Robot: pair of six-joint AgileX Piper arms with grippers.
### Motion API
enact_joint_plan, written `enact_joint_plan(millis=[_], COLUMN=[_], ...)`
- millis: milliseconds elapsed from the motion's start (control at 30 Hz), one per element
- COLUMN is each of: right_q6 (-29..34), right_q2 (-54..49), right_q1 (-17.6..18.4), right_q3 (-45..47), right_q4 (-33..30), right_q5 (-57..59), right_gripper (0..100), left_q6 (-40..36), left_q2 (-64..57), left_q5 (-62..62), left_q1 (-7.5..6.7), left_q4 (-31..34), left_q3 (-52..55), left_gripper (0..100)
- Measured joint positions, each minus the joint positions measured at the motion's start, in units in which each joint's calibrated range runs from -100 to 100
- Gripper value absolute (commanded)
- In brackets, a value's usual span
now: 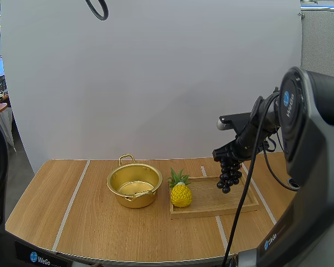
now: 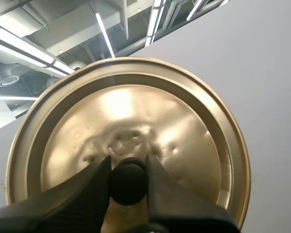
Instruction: Open the pot, put the grape inside, and close it
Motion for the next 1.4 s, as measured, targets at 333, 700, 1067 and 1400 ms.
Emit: enact_joint_plan(millis=[333, 700, 1067, 1400], right_q6=[0.00, -0.94, -0.94, -0.94], right_q2=[-15.17, -24.73, -25.65, -18.72], right_q1=[0.00, 0.58, 8.76, 14.68], right_q3=[0.00, -1.80, -9.03, -9.98], right_q4=[5.77, 12.33, 15.33, 15.69], right_q5=[6.06, 17.40, 26.14, 22.69], right_gripper=[0, 0, 0, 0], left_q6=[0.00, 0.00, 0.00, 0.00], left_q2=[0.00, 0.00, 0.00, 0.00], left_q5=[0.00, 0.00, 0.00, 0.00], left_q1=[0.00, 0.00, 0.00, 0.00], left_q4=[0.00, 0.00, 0.00, 0.00], left_q3=[0.00, 0.00, 0.00, 0.00], left_gripper=[0, 0, 0, 0])
